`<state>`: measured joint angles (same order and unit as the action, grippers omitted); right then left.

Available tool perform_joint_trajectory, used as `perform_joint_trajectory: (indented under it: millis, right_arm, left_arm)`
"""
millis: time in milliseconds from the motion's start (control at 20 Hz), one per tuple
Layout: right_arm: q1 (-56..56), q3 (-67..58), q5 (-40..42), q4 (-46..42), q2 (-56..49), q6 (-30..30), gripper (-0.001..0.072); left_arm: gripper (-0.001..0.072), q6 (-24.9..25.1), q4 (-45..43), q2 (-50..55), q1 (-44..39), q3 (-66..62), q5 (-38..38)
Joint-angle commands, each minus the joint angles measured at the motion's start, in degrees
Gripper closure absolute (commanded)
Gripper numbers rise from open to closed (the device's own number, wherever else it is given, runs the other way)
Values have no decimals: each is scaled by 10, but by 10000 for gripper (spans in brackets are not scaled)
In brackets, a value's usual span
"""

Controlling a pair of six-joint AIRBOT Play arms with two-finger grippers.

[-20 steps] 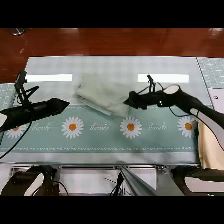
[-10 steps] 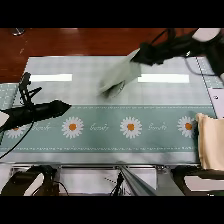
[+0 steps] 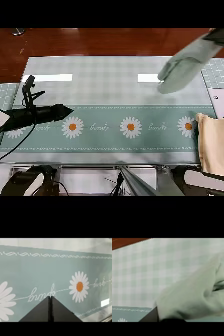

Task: Fold the shirts.

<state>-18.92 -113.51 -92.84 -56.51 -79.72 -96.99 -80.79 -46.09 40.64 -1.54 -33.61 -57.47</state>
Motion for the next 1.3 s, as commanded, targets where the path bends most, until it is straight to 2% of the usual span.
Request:
perform_joint_trajectory:
  millis: [0,150,300,400,500,700,800,850,900,950,1100,1200,1250]
  right_arm:
    - [-108,-7,-126,-64,37,-19,689]
    - [-167,23,-136,-108,87,-25,689]
    - [-219,114,-136,-127,161,-34,689]
    - [-246,188,-136,-173,218,-37,689]
    - [-253,265,-136,-276,278,-36,689]
    - [-253,402,-136,-542,386,-23,688]
    - [-253,461,-135,-612,424,-9,687]
    - [-253,489,-135,-626,439,-21,612]
    - [-253,511,-135,-625,447,-26,316]
    - [-253,528,-134,-625,448,-25,75]
    - [-253,522,-89,-617,425,-17,86]
    - [-253,476,-43,-574,392,-17,99]
    - [-253,441,-17,-524,367,-7,167]
  left_arm:
    - [684,0,0,0,0,0,-6]
    - [684,0,0,0,0,0,-6]
    - [684,2,0,0,0,0,-6]
    - [684,2,0,0,0,0,8]
    - [685,2,1,1,0,0,33]
    - [684,2,1,1,0,0,60]
    - [684,2,1,3,0,0,72]
    - [684,2,2,5,0,0,76]
    - [684,2,2,8,0,0,80]
    - [684,2,2,12,0,0,81]
    - [684,2,6,19,0,0,101]
    - [685,18,46,20,0,-10,125]
    - [685,50,66,24,0,-29,127]
